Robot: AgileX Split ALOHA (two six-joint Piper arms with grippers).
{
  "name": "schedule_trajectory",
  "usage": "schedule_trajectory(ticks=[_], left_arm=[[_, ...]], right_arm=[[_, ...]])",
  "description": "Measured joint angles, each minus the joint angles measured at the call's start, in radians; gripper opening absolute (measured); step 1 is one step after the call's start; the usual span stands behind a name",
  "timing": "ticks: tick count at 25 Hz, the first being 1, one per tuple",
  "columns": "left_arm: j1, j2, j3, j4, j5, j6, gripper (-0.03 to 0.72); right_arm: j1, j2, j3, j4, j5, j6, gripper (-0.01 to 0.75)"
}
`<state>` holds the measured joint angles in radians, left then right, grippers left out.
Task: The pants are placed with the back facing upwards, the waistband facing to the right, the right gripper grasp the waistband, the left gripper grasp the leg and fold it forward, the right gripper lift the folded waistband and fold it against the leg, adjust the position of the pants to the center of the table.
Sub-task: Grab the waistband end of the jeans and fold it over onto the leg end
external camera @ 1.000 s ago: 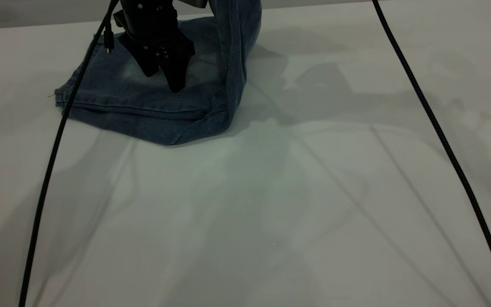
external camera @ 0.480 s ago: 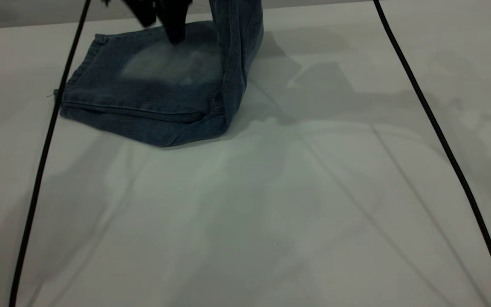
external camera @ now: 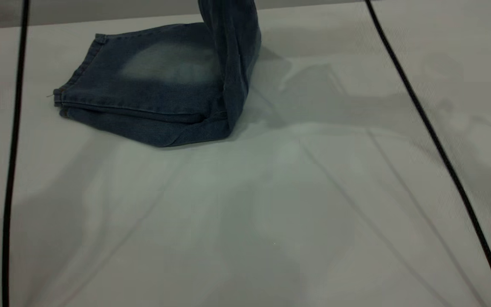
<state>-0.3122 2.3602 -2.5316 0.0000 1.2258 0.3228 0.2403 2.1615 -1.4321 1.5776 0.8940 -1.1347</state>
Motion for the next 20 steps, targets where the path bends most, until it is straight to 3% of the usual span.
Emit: schedule_trajectory(ticks=[13,20], left_arm=[[-0.001,-0.105,-0.015,-0.126,-0.003,0.0,0.551],[-0.001,-0.107,-0.015,-0.226,-0.004,0.0,0.551]], right_arm=[[0.19,0.004,-0.002,0.134,-0.216,-0.088,0.078],[0.23,0.008,-0.002,0.171,-0.264,-0.163,0.078]])
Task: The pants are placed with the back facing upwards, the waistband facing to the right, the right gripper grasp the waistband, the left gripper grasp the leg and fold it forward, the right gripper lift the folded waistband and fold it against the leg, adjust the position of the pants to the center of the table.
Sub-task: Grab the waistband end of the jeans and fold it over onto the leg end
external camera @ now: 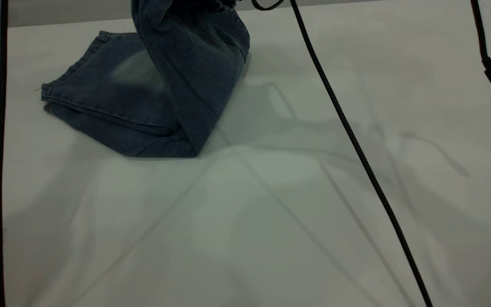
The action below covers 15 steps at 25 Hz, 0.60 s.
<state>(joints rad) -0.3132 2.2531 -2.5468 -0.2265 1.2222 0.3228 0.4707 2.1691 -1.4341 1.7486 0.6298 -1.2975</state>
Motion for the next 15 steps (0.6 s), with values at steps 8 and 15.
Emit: schedule_trajectory(ticks=[8,15], left_arm=[[0.0,-0.003,0.0,-0.045,0.0,0.006,0.551],[0.0,-0.003,0.0,-0.044,0.0,0.007,0.551]], right_arm=[[0.009,0.126,-0.115,-0.004,0.045,0.036,0.078],[0.047,0.264,-0.274,-0.006,0.088,0.087,0.078]])
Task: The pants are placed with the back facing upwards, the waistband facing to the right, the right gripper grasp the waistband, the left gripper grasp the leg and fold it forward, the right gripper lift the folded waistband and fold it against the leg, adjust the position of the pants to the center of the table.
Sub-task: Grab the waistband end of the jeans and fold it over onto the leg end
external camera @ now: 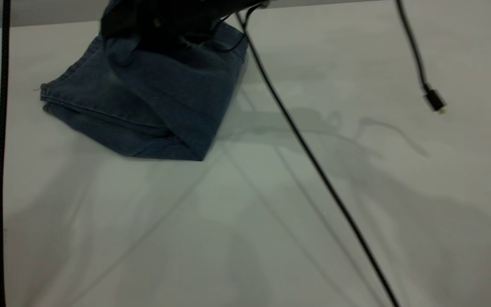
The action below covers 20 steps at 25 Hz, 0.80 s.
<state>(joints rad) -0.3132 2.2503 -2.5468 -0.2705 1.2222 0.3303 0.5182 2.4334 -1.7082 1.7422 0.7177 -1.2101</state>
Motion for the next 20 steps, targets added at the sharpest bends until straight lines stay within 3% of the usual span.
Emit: schedule_trajectory(ticks=[8,16,20], left_arm=[[0.0,0.0,0.0,0.002,0.0,0.001,0.551],[0.0,0.0,0.0,0.002,-0.001,0.002,0.551],[0.0,0.0,0.0,0.002,-0.001,0.002,0.551]], right_arm=[[0.039,0.053,-0.1,0.004,0.01,0.034,0.121],[0.04,0.053,-0.1,0.003,0.019,0.076,0.455],[0.04,0.052,-0.102,0.003,0.019,0.088,0.551]])
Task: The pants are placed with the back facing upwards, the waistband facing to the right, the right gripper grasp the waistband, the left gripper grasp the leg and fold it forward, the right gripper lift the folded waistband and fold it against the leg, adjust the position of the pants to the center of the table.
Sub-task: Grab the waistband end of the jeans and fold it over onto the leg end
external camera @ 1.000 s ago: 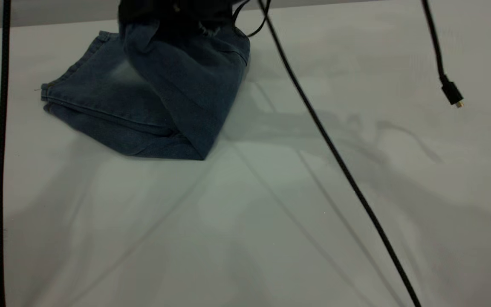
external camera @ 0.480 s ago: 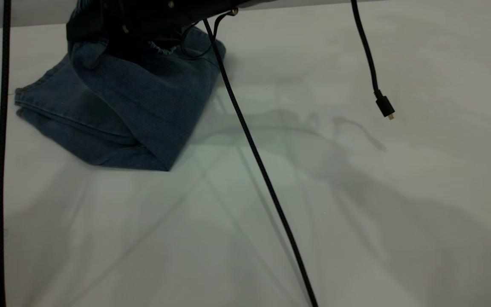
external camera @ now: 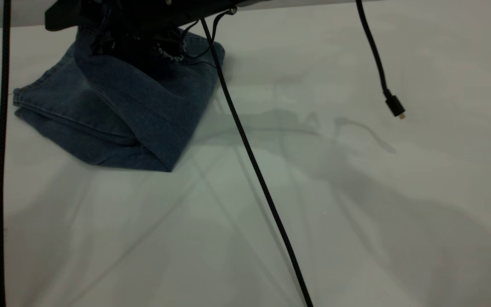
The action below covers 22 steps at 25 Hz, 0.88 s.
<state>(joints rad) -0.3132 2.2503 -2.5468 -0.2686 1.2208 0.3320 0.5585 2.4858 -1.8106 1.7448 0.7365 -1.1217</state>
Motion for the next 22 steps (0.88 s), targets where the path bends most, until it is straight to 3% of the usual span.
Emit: schedule_trajectory(ticks=[22], left_arm=[[0.0,0.0,0.0,0.0,0.0,0.0,0.551]], right_arm=[[0.001,-0.004,-0.002,-0.003,0.28,0.021,0.57]])
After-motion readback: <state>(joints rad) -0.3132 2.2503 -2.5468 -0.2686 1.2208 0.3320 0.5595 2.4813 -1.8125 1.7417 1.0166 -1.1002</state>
